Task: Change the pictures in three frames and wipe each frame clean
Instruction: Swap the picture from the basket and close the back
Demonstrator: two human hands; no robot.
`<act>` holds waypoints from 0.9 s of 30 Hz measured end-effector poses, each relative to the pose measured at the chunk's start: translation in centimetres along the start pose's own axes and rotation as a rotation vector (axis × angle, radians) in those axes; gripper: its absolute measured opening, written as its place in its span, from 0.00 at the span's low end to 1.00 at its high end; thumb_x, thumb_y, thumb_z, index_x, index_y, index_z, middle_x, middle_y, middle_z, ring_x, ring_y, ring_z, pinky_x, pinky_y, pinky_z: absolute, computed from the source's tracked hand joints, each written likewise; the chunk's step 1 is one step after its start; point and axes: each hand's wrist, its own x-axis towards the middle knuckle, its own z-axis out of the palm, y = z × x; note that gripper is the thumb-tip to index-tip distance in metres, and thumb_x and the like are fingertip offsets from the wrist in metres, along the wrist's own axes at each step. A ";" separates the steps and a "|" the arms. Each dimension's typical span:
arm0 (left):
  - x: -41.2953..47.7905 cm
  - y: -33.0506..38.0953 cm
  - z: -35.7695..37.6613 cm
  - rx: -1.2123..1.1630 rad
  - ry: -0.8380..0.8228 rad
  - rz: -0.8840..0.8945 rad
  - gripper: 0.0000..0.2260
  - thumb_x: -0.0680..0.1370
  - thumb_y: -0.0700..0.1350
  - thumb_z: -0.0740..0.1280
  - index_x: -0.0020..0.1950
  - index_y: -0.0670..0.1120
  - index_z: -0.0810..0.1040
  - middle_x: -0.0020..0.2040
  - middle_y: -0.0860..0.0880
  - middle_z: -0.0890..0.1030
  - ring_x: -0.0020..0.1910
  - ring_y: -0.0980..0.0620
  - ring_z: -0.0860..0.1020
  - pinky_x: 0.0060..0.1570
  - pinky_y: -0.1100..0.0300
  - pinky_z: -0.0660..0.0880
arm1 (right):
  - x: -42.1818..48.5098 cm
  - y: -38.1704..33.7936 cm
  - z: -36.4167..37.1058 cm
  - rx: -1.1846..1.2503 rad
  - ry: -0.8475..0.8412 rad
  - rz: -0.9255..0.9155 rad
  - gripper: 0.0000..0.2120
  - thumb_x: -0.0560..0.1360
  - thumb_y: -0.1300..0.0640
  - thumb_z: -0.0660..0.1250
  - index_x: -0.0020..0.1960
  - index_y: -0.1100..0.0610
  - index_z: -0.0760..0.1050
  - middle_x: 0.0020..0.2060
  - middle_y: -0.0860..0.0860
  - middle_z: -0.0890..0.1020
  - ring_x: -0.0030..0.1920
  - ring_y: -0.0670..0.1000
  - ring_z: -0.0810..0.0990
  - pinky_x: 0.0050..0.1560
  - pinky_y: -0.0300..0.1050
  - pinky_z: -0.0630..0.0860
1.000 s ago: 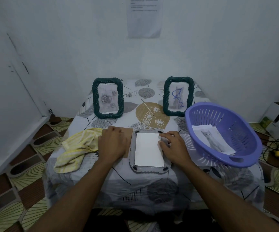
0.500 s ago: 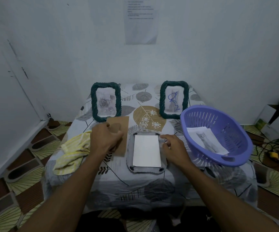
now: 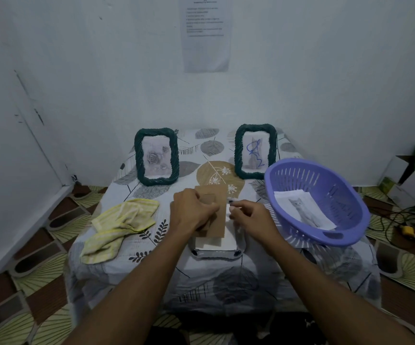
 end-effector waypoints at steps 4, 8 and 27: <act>0.0 0.3 1.0 -0.033 -0.026 0.053 0.13 0.66 0.58 0.72 0.41 0.50 0.77 0.43 0.48 0.77 0.44 0.51 0.76 0.46 0.55 0.76 | 0.1 -1.0 0.2 0.281 -0.044 0.132 0.10 0.76 0.62 0.68 0.57 0.56 0.79 0.42 0.57 0.86 0.42 0.55 0.85 0.45 0.49 0.81; 0.8 -1.6 1.6 -0.129 0.026 0.107 0.17 0.75 0.56 0.67 0.54 0.44 0.81 0.51 0.46 0.80 0.53 0.47 0.77 0.53 0.55 0.74 | 0.4 -1.2 0.1 0.391 0.016 0.236 0.11 0.75 0.66 0.68 0.57 0.59 0.76 0.44 0.62 0.84 0.38 0.54 0.82 0.39 0.45 0.80; 1.5 -6.0 2.5 -0.012 -0.185 0.081 0.10 0.73 0.42 0.71 0.54 0.44 0.84 0.51 0.44 0.84 0.50 0.48 0.80 0.53 0.59 0.76 | 0.4 0.2 0.7 -0.512 -0.036 0.063 0.12 0.73 0.54 0.71 0.52 0.60 0.81 0.43 0.54 0.84 0.46 0.52 0.81 0.52 0.51 0.79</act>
